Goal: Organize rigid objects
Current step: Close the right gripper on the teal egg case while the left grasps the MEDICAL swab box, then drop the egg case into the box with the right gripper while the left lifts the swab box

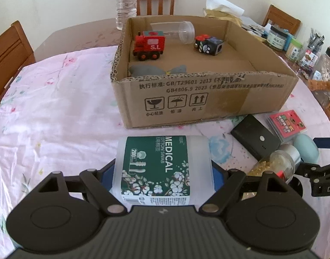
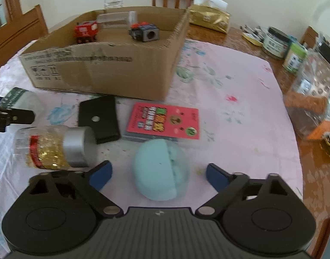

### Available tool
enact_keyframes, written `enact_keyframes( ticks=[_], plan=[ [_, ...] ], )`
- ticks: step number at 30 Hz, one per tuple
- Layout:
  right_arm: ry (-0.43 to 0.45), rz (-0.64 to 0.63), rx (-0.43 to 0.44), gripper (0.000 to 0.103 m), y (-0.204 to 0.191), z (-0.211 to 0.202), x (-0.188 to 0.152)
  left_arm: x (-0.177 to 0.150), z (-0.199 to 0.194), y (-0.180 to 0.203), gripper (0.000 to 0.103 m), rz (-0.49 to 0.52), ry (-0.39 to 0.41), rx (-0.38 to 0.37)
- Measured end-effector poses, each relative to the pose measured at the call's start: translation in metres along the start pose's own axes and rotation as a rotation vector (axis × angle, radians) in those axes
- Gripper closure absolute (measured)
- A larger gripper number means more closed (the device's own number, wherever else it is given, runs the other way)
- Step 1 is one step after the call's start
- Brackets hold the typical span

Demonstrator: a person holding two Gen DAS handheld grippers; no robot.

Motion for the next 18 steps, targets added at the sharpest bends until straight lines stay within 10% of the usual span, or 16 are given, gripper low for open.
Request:
enact_keyframes(
  ticks=[9, 18],
  plan=[
    [0.005, -0.027, 0.009, 0.045, -0.0037, -0.0073, 0.0014, 0.0023, 0.0019, -0.0013, 0.017, -0.020, 0.007, 0.006],
    [0.009, -0.042, 0.015, 0.045, -0.0011, -0.0056, 0.0043, 0.0061, 0.0010, 0.0035, 0.017, -0.005, 0.009, 0.028]
  ],
)
Point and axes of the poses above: each gripper's, at about its wrist camera, not at the fingertips, and z roughly the way its jaws point, y to its right, x to its top, the point moved 1 cm from there along z, roughly the way its jaws point, and after that the axes turned 11 degrees about -y, right-handed, at the moved point
